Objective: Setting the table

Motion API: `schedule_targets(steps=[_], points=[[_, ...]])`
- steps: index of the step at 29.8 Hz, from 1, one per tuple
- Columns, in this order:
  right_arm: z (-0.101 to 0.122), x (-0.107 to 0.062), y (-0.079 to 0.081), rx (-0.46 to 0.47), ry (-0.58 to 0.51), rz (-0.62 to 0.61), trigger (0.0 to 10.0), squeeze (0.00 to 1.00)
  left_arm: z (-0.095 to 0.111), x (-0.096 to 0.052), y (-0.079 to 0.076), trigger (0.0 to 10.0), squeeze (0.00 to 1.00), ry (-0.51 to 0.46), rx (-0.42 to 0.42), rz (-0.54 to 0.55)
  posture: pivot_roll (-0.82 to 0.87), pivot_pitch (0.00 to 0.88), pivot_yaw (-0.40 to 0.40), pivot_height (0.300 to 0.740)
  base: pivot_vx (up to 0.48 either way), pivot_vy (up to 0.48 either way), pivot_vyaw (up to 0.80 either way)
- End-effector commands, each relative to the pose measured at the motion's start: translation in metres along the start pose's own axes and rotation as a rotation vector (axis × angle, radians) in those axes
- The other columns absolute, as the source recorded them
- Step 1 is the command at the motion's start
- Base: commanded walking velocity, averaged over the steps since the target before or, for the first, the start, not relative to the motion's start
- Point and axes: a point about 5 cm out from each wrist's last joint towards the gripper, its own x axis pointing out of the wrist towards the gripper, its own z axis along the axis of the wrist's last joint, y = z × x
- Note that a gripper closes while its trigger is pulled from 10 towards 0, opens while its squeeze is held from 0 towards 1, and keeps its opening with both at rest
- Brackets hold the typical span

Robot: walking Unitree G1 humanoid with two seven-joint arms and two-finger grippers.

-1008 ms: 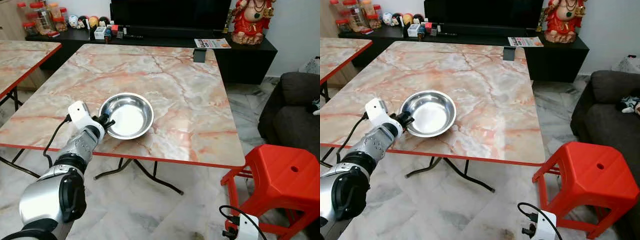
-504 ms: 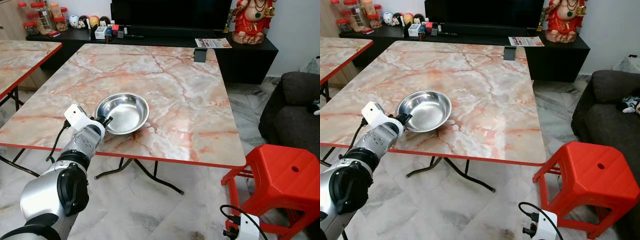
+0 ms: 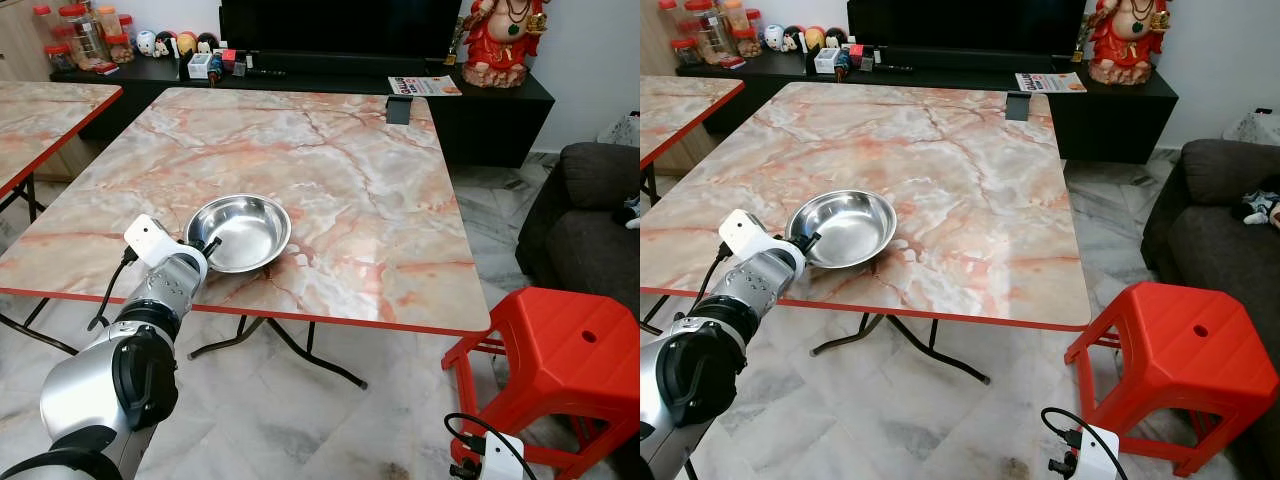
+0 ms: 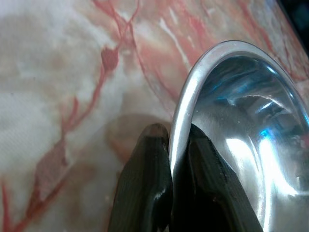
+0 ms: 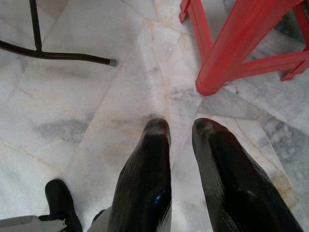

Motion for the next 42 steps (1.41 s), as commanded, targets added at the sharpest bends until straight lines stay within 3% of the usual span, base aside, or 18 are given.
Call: schedule_targets(steps=[1, 38, 39, 41, 42], points=[[0.000, 0.000, -0.002, 0.012, -0.006, -0.011, 10.0, 0.00, -0.003, 0.000, -0.002, 10.0, 0.00, 0.012, -0.001, 0.005, -0.08, 0.000, 0.009, 0.740, 0.000, 0.000, 0.00], [0.000, 0.000, 0.000, 0.023, -0.008, -0.011, 10.0, 0.00, -0.015, -0.001, 0.017, 10.0, 0.00, 0.023, -0.022, 0.119, -0.09, 0.000, 0.016, 0.740, 0.000, 0.000, 0.00], [0.000, 0.000, 0.001, 0.023, -0.009, -0.011, 10.0, 0.00, -0.016, -0.001, 0.017, 10.0, 0.14, 0.025, -0.022, 0.120, -0.09, 0.000, 0.017, 0.740, 0.000, 0.000, 0.00], [0.000, 0.000, 0.001, 0.024, -0.009, -0.011, 10.0, 0.00, -0.016, -0.001, 0.017, 10.0, 0.97, 0.027, -0.021, 0.119, -0.09, 0.000, 0.017, 0.740, 0.000, 0.000, 0.00], [0.000, 0.000, 0.001, 0.025, -0.010, -0.012, 10.0, 0.00, -0.017, -0.001, 0.017, 10.0, 1.00, 0.028, -0.021, 0.118, -0.09, 0.000, 0.017, 0.740, 0.000, 0.000, 0.00]])
